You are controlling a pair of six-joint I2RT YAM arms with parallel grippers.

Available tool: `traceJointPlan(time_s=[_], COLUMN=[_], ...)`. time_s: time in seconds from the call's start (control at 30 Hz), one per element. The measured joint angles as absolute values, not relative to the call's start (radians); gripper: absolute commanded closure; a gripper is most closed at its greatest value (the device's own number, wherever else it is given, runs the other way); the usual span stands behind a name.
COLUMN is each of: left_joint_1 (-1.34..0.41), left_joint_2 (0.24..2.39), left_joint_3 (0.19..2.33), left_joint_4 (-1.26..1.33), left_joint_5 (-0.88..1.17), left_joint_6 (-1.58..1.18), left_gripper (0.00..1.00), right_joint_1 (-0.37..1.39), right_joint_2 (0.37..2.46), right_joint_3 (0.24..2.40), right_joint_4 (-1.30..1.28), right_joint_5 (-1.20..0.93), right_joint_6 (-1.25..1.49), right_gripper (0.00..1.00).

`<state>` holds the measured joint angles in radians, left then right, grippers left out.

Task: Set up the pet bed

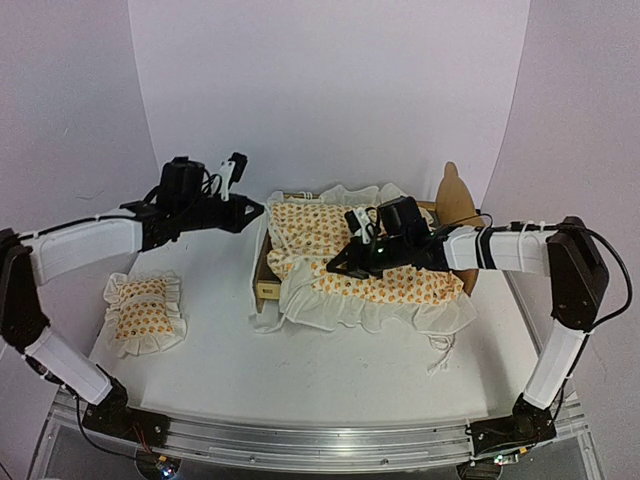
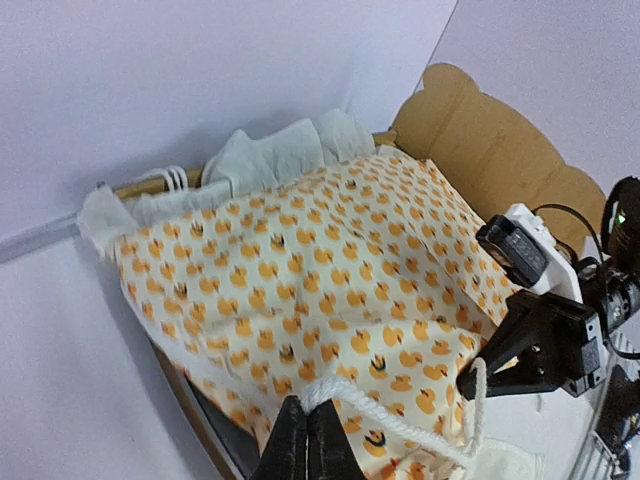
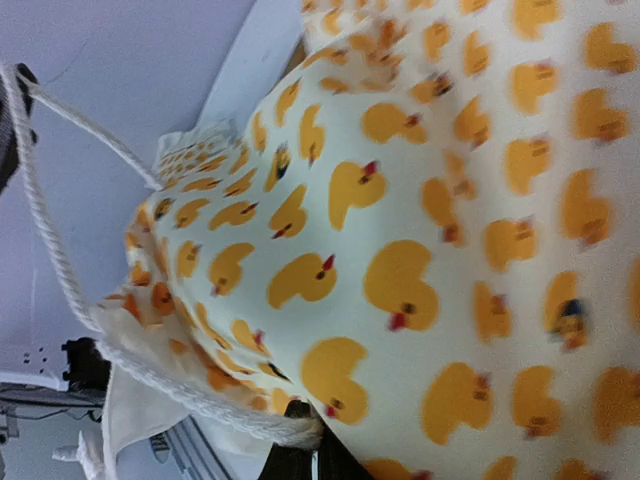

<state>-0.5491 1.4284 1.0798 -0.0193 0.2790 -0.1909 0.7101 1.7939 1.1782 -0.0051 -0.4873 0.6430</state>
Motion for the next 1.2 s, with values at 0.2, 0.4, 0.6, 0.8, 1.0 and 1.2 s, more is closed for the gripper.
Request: traceJointPlan(time_s=[0.2, 0.4, 0.6, 0.8, 1.0, 1.2], left_joint_1=[-0.549, -0.549, -0.549, -0.549, -0.549, -0.549], left_joint_2=[1.69, 1.733, 1.712, 1.645, 1.587, 1.576], left_joint_3=[1.398, 1.465, 1.524, 1.524, 1.524, 1.523], left_joint_4=[-0.088, -0.158, -0.178, -0.186, -0.185, -0.187], left_joint_5=[0.234, 0.255, 0.361, 0.454, 0.469, 0.495], left_joint_6=[-0.097, -0.043, -0.08, -0.133, -0.169, -0.218], left_gripper=[1.0, 1.0, 1.0, 1.0, 1.0, 1.0], right_joint_1=[0.556, 0.517, 0.528, 0.527, 0.527, 0.527], right_joint_2=[1.789, 1.789, 1.788, 1.787, 1.787, 1.787], right_joint_3=[1.286, 1.338, 1.338, 1.338, 1.338, 1.338], right_joint_4=[-0.147, -0.207, -0.235, -0.24, -0.241, -0.241], right_joint_5=[-0.409, -0.416, -0.423, -0.429, -0.435, -0.441], right_joint_6=[0.559, 0.515, 0.485, 0.467, 0.464, 0.463], right_gripper=[1.0, 1.0, 1.0, 1.0, 1.0, 1.0])
